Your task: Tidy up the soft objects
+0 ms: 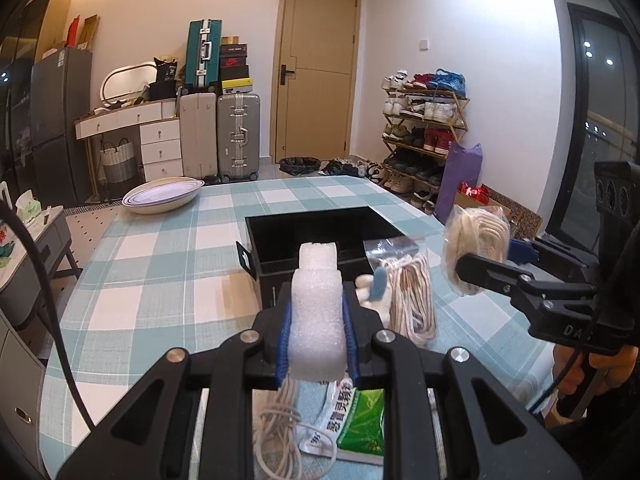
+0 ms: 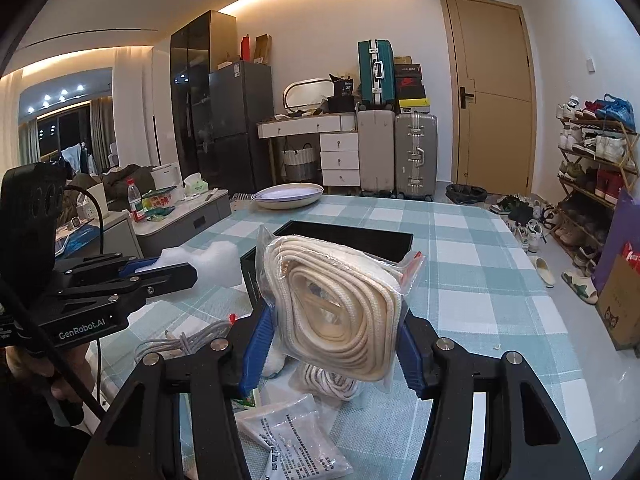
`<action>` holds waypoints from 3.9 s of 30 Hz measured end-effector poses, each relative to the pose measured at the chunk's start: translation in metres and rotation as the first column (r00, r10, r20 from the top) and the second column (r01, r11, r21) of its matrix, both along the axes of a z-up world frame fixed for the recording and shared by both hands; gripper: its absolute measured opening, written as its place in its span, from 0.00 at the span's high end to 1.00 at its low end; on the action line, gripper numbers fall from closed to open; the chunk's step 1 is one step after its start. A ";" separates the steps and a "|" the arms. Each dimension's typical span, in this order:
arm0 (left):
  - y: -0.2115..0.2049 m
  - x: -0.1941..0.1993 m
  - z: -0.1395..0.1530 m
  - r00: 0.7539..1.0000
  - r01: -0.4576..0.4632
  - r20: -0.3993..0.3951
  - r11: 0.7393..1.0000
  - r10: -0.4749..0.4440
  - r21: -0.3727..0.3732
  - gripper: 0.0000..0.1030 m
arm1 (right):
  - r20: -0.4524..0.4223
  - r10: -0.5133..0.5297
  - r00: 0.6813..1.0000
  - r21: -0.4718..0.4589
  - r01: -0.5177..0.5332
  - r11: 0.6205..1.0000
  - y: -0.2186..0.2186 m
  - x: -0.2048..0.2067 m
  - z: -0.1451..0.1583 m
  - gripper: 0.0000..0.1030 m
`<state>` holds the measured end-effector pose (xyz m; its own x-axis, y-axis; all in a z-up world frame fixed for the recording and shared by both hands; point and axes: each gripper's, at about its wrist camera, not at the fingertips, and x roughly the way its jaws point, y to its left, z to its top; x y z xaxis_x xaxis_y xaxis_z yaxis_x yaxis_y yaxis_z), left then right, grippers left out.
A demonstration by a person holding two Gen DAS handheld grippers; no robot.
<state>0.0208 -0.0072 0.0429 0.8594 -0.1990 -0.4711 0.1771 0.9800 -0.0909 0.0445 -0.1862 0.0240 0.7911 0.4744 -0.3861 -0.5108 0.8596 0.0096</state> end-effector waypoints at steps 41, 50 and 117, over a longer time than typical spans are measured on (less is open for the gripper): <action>0.000 0.121 0.006 0.999 -0.035 -0.030 0.999 0.034 -0.032 0.80 | -0.064 0.037 0.997 0.016 -0.036 0.999 0.026 0.118 0.039 0.46; -0.005 0.138 -0.008 0.997 -0.027 -0.070 0.999 0.026 -0.018 0.80 | -0.101 0.032 0.994 -0.018 -0.034 0.999 0.035 0.148 0.024 0.46; 0.023 0.038 -0.005 0.996 -0.045 -0.076 0.998 0.048 0.048 0.00 | -0.134 0.037 0.990 0.028 -0.034 0.999 -0.013 0.070 -0.005 0.01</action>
<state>0.0588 0.0155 0.0374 0.8279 -0.1364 -0.5440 0.1256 0.9904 -0.0571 0.1144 -0.1991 0.0194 0.7152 0.5124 -0.4753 -0.5337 0.8395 0.1018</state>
